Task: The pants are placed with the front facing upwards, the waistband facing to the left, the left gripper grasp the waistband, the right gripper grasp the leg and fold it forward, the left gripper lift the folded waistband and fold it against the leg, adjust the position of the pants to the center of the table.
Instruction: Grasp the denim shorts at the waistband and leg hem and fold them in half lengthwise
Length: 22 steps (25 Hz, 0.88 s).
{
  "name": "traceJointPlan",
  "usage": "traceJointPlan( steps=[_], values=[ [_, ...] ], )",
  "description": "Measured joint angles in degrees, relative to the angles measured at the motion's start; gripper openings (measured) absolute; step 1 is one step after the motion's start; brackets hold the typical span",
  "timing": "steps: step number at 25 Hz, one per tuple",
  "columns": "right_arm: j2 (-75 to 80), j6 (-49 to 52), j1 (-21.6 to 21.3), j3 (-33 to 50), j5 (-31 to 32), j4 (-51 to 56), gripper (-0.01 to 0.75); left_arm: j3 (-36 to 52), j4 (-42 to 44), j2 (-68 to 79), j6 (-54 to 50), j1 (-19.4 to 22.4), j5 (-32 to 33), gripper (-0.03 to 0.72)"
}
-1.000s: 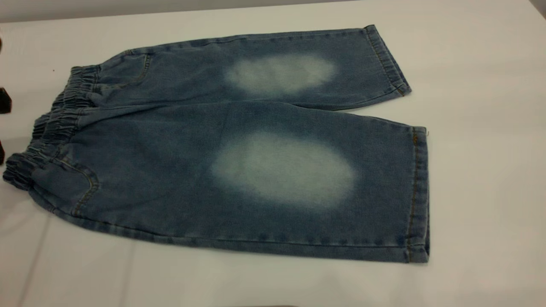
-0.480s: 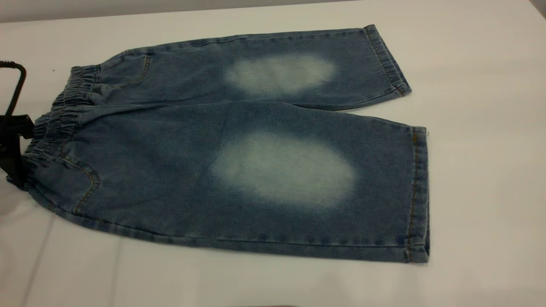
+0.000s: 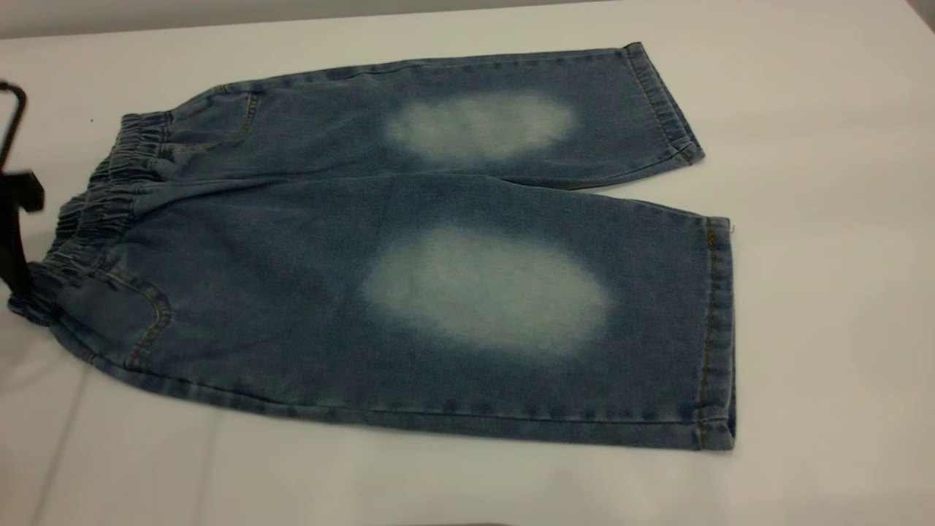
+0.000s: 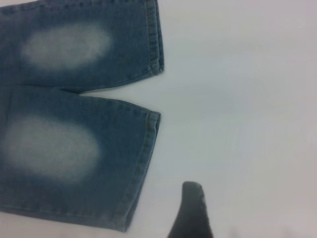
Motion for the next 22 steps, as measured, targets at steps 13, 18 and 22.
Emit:
traceJointPlan(
  steps=[13, 18, 22],
  values=[
    [0.0, 0.0, 0.0, 0.0, 0.0, 0.0, 0.496, 0.0, -2.14, 3.78, 0.31, -0.42, -5.9, 0.515],
    [0.0, 0.0, 0.0, 0.0, 0.0, 0.0, 0.496, -0.11, -2.54, 6.4, 0.31, -1.17, -8.16, 0.515],
    [0.0, 0.0, 0.0, 0.0, 0.55, 0.06, 0.496, -0.51, -2.41, 7.51, 0.43, -1.93, -9.2, 0.499]
  ],
)
